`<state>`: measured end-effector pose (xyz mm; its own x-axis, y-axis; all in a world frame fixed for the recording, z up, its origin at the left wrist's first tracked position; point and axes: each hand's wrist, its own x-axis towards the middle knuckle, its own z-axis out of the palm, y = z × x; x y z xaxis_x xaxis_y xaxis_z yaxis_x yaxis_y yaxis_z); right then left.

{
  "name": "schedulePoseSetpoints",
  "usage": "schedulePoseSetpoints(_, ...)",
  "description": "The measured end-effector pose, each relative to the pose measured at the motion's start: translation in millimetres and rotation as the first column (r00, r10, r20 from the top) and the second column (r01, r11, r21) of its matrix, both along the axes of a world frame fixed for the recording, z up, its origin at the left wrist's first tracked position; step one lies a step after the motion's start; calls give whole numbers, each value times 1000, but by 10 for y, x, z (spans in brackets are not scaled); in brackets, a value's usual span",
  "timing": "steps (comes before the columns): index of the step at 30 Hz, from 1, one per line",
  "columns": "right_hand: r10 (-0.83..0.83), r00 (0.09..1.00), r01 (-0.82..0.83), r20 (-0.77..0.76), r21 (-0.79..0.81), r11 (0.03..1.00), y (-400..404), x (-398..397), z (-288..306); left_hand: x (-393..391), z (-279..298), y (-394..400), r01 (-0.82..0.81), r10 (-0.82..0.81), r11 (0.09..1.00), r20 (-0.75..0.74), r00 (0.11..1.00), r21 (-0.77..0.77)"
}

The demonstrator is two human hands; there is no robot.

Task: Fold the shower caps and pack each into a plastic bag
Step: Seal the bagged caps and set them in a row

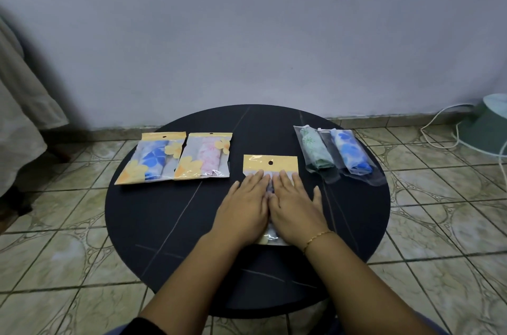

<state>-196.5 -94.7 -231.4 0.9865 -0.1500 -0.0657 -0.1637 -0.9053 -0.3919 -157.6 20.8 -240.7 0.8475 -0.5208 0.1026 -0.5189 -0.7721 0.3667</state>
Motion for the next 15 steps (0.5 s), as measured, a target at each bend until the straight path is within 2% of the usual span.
schedulePoseSetpoints(7, 3, 1000, -3, -5, -19, 1000, -2, -37, -61, -40, -57, -12, -57, 58, 996, -23, 998, 69)
schedulePoseSetpoints(15, 4, 1000, -5, -27, -69, 998, -7, -31, -109, -46, -40, -21, -38, 48, 989, -65, 997, 140)
